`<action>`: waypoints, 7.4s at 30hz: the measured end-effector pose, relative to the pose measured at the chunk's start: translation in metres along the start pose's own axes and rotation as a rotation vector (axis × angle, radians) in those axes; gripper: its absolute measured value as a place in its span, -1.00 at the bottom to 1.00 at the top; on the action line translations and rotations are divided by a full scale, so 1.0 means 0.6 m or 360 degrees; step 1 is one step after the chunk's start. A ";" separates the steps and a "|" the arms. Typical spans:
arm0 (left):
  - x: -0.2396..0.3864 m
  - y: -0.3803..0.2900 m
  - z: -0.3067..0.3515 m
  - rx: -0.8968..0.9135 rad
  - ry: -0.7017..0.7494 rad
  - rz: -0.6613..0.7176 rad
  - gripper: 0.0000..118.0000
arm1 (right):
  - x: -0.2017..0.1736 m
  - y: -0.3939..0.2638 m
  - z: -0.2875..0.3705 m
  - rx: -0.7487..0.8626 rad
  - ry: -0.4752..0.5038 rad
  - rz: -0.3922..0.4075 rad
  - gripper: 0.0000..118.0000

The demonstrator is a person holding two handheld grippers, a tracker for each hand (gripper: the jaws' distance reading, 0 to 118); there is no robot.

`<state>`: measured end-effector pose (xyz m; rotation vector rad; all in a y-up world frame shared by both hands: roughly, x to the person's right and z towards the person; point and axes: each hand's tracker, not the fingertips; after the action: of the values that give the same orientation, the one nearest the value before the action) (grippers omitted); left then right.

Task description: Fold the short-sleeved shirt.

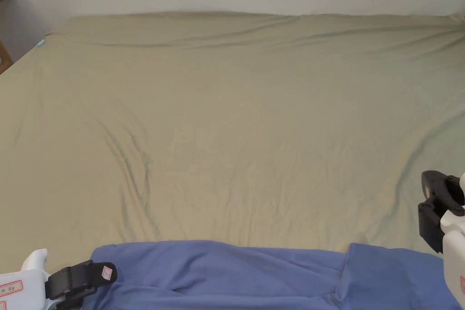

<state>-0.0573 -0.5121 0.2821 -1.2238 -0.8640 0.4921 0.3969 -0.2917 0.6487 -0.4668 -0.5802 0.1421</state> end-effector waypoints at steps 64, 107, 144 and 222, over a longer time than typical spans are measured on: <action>0.373 -0.059 -0.236 -0.0258 0.0379 -0.0478 -0.89 | 0.052 0.001 0.066 0.0001 0.0008 -0.0133 -0.96; 0.474 -0.281 -0.343 -0.0120 0.0355 -0.1352 -1.00 | 0.050 -0.012 0.062 -0.0070 0.0013 -0.0117 -0.96; 0.206 -0.061 -0.206 -0.0160 0.0144 -0.0249 -0.77 | 0.012 0.005 0.044 -0.0102 0.0063 -0.0044 -0.96; 0.421 -0.226 -0.324 -0.0032 0.0578 -0.1301 -1.00 | 0.017 -0.013 0.062 -0.0099 0.0097 -0.0099 -0.96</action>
<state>0.2322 -0.4827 0.4695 -0.8376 -0.9620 -0.3868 0.3847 -0.2819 0.6844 -0.5112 -0.5400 0.0502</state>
